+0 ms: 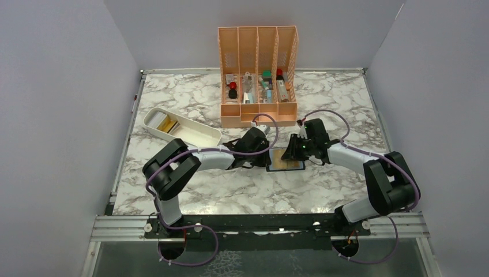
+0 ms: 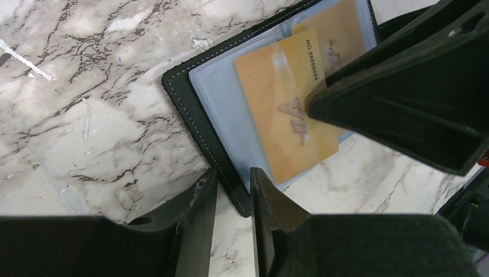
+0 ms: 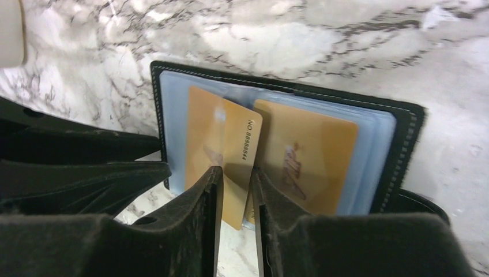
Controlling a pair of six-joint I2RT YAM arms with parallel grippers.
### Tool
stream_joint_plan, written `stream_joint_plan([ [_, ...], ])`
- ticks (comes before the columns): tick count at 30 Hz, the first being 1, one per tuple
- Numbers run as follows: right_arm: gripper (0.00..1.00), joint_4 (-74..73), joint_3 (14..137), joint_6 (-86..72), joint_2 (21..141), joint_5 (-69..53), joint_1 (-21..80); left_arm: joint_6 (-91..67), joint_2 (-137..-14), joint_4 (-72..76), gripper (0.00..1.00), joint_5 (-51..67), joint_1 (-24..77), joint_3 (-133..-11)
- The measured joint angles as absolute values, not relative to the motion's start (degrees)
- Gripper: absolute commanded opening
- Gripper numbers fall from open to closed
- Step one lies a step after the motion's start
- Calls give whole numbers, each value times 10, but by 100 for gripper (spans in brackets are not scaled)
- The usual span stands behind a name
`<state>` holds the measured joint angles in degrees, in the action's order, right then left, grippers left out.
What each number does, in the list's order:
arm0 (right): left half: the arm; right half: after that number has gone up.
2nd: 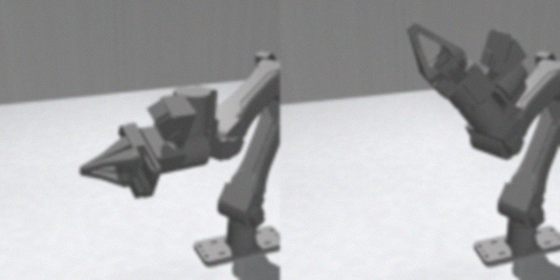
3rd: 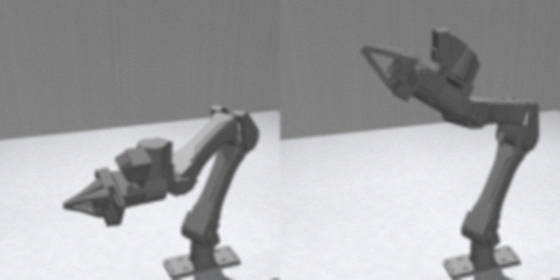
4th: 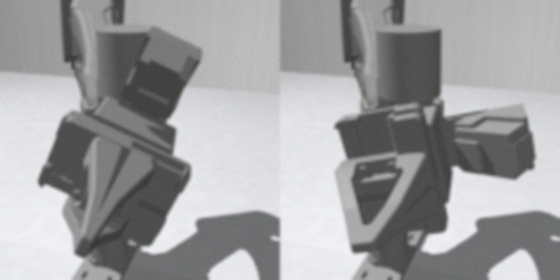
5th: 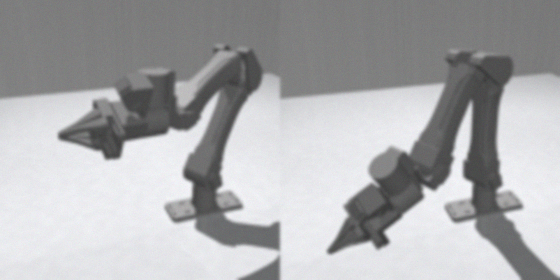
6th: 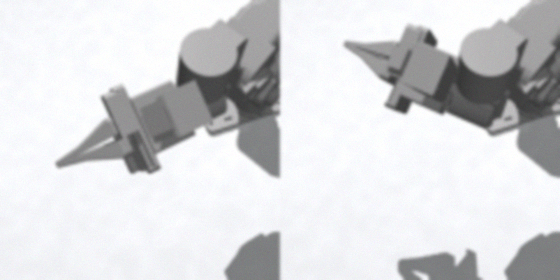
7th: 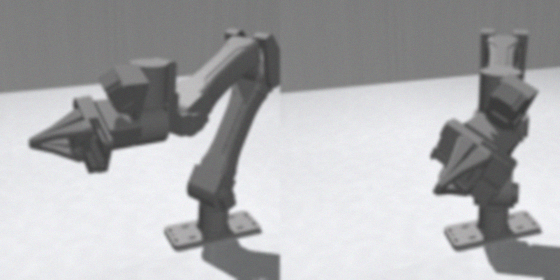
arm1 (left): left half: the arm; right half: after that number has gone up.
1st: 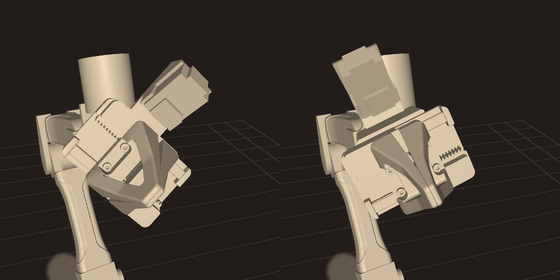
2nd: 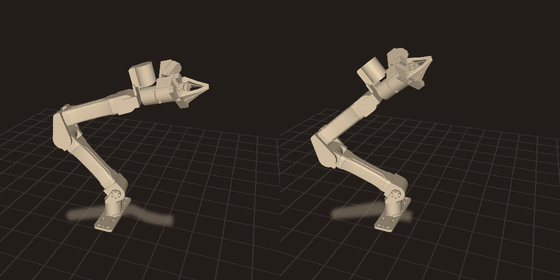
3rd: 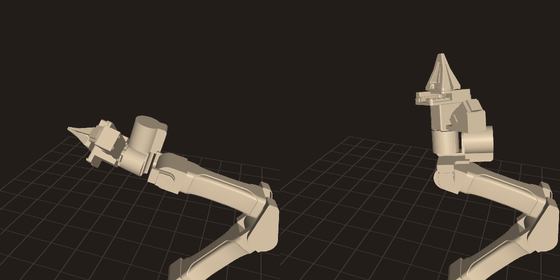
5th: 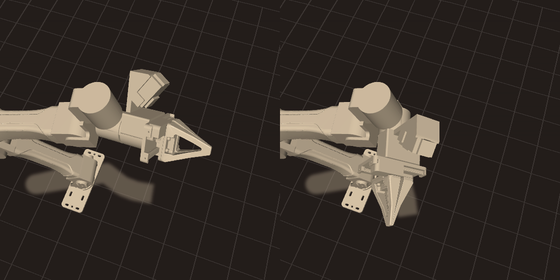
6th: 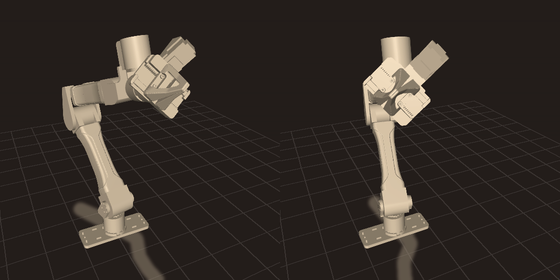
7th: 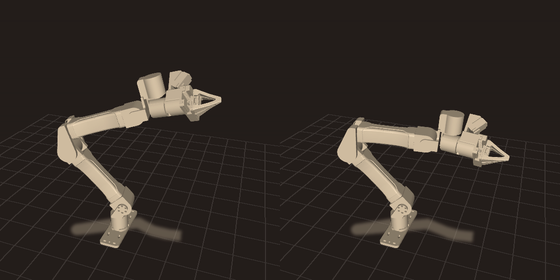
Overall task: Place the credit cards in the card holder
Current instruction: Insert the credit card into the card holder.
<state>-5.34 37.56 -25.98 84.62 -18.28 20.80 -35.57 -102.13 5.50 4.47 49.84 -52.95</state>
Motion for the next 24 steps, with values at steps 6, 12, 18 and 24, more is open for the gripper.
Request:
stream_joint_plan([
  [6, 36, -40, 377, -259, 856, -203, 231, -357, -1021, 58, 31, 45, 498, -528],
  [12, 37, -32, 377, -259, 864, -205, 244, -361, -1006, 65, 30, 45, 498, -507],
  [18, 39, -31, 381, -254, 864, -206, 269, -364, -987, 63, 30, 45, 498, -487],
  [24, 43, -32, 381, -249, 859, -213, 286, -365, -954, 46, 30, 44, 498, -463],
])
